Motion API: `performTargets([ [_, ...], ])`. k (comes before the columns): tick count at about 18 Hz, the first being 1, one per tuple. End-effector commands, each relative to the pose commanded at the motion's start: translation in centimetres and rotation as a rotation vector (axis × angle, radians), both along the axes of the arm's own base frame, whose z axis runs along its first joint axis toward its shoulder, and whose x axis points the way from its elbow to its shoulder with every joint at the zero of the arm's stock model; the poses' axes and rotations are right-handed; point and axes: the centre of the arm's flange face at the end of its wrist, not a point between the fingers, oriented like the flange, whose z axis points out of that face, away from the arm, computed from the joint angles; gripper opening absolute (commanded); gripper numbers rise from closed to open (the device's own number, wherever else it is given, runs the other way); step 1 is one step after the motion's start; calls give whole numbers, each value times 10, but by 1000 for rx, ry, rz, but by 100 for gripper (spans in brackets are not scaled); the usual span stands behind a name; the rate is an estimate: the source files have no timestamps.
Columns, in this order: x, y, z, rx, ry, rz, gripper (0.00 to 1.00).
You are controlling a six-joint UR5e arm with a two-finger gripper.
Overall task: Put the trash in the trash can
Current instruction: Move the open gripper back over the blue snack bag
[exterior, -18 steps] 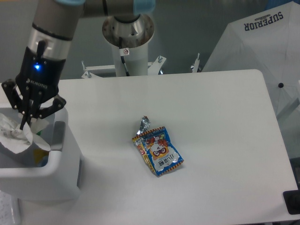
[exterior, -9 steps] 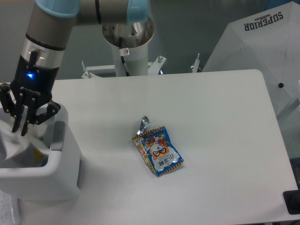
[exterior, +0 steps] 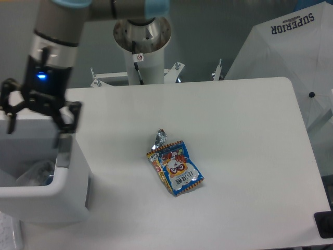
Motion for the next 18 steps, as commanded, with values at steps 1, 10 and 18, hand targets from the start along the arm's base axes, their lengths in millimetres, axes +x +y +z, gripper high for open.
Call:
performTargets([
  [1,-19,-8,-3,-6,1,34,100],
  [10,-157,-55,-130,-342,74,174,100],
  [18,-170,-65,-218,-488,71,-47,100],
])
